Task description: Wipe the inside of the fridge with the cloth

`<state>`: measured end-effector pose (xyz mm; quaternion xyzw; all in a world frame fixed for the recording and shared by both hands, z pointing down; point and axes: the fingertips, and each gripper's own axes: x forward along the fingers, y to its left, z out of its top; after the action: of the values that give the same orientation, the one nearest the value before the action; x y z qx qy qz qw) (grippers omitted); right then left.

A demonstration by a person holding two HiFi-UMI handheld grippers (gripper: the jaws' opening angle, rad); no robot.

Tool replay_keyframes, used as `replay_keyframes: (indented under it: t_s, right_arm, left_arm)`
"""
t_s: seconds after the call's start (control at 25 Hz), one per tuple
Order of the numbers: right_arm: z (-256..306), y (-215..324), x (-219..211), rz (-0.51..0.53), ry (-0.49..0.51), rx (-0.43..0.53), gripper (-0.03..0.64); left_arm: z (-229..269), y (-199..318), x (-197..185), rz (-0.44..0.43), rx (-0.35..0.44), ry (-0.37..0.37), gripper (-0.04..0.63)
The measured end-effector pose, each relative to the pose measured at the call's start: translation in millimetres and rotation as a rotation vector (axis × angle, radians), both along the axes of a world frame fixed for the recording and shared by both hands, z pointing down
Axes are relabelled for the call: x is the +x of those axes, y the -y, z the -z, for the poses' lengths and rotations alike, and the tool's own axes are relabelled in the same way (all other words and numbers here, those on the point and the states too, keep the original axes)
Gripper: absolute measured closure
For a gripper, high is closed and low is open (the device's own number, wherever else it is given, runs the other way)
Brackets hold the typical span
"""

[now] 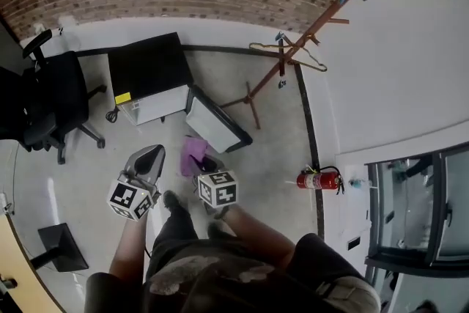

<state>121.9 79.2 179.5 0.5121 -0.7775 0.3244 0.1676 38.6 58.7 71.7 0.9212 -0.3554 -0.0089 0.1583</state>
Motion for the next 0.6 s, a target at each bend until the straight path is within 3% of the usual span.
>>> replay_keyframes:
  t_s: [0.6]
  right_arm:
    - [40, -162, 89, 0.104, 0.076, 0.073, 0.543]
  left_arm:
    - [8, -201, 89, 0.038, -0.085, -0.007, 0.578]
